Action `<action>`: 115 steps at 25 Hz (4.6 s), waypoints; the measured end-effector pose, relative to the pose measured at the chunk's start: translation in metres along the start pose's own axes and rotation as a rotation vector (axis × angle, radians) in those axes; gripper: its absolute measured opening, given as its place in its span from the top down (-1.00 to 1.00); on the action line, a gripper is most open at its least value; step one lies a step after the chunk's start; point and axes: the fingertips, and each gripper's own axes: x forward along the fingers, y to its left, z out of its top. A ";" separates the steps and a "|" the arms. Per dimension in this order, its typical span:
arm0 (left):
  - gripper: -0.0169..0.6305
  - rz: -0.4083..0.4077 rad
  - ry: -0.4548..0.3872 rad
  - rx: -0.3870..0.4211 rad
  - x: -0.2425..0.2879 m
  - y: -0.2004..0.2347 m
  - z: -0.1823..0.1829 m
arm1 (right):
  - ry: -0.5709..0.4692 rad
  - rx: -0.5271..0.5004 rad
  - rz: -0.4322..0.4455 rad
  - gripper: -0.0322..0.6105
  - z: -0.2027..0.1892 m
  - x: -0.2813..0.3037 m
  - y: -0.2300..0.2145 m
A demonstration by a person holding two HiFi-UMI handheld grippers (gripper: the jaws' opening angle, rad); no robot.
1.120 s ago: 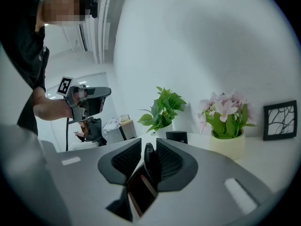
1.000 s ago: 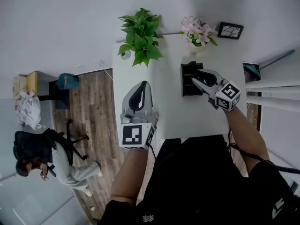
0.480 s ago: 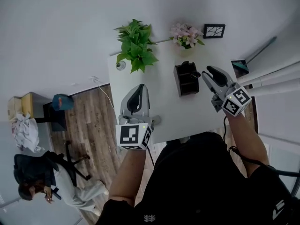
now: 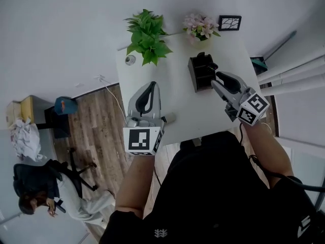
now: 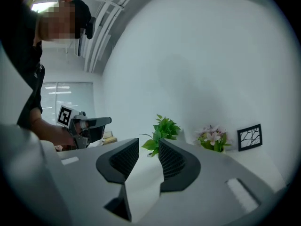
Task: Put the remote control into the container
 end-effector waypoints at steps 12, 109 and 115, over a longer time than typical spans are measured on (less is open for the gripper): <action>0.94 0.430 0.097 -0.026 -0.116 0.030 -0.023 | 0.100 -0.066 0.407 0.48 -0.032 0.057 0.085; 0.94 0.045 0.077 -0.151 -0.017 0.095 -0.078 | 0.613 -0.242 0.084 0.26 -0.158 0.107 0.077; 0.94 -0.003 0.063 -0.111 0.016 0.062 -0.054 | 0.523 -0.217 0.005 0.26 -0.121 0.075 0.039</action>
